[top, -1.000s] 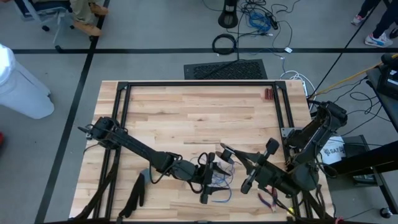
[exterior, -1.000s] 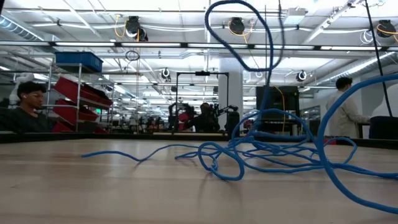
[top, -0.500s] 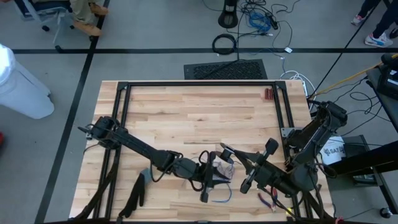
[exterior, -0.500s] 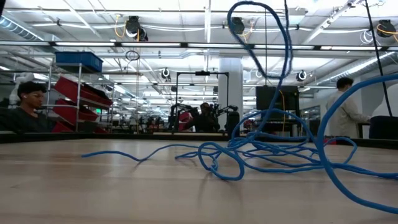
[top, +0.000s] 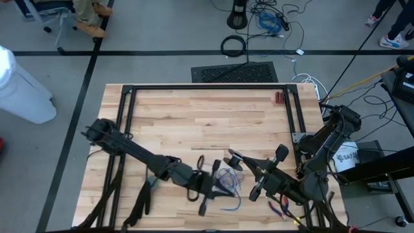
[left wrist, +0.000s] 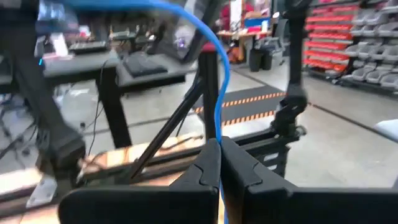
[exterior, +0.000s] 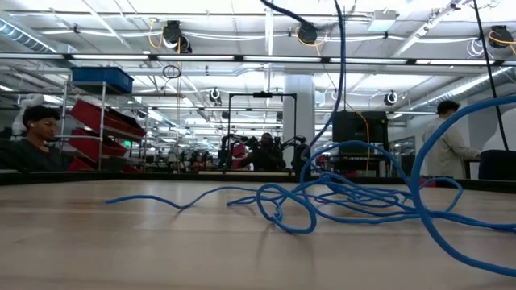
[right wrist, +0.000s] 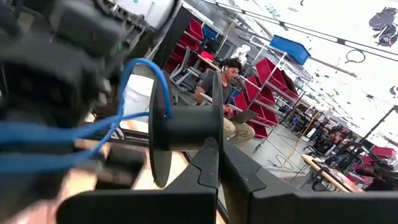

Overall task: Coil cords
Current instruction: Coil the blue wire onto the black spool

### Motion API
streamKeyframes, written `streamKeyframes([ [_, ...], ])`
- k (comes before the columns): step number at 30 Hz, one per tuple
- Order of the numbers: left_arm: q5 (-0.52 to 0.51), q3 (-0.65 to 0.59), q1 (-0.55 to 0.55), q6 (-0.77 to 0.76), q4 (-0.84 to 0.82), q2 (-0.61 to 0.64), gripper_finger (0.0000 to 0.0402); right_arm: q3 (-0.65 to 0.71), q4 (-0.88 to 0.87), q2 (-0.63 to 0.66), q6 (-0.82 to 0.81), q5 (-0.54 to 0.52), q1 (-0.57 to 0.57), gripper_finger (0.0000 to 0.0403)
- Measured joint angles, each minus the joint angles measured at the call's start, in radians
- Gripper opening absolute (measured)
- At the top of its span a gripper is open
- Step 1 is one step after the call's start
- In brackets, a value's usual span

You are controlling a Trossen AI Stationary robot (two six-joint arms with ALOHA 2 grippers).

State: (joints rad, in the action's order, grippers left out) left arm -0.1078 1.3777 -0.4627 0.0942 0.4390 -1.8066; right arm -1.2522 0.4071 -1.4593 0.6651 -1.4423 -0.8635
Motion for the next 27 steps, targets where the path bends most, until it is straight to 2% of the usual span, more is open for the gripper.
streamKeyframes([
  [6, -0.098, 0.000, -0.072, 0.072, -0.054, 0.078, 0.0002, 0.000, -0.072, 0.000, -0.070, 0.000, 0.004, 0.0000],
  [14, -0.349, 0.000, -0.176, 0.180, -0.109, 0.159, 0.0001, 0.000, -0.130, 0.000, -0.156, 0.012, 0.000, 0.0000],
  [18, -0.572, 0.000, -0.233, 0.263, -0.133, 0.194, 0.0001, 0.000, -0.124, 0.000, -0.157, 0.038, -0.021, 0.0000],
  [23, -0.945, 0.000, -0.286, 0.373, -0.135, 0.208, 0.0001, 0.000, -0.096, 0.000, -0.160, 0.092, -0.041, 0.0000],
  [25, -1.047, 0.000, -0.291, 0.404, -0.142, 0.208, 0.0001, 0.000, -0.067, 0.000, -0.159, 0.141, -0.045, 0.0000],
  [27, -1.086, 0.000, -0.287, 0.409, -0.164, 0.208, 0.0001, 0.000, -0.046, 0.000, -0.159, 0.189, -0.048, 0.0000],
])
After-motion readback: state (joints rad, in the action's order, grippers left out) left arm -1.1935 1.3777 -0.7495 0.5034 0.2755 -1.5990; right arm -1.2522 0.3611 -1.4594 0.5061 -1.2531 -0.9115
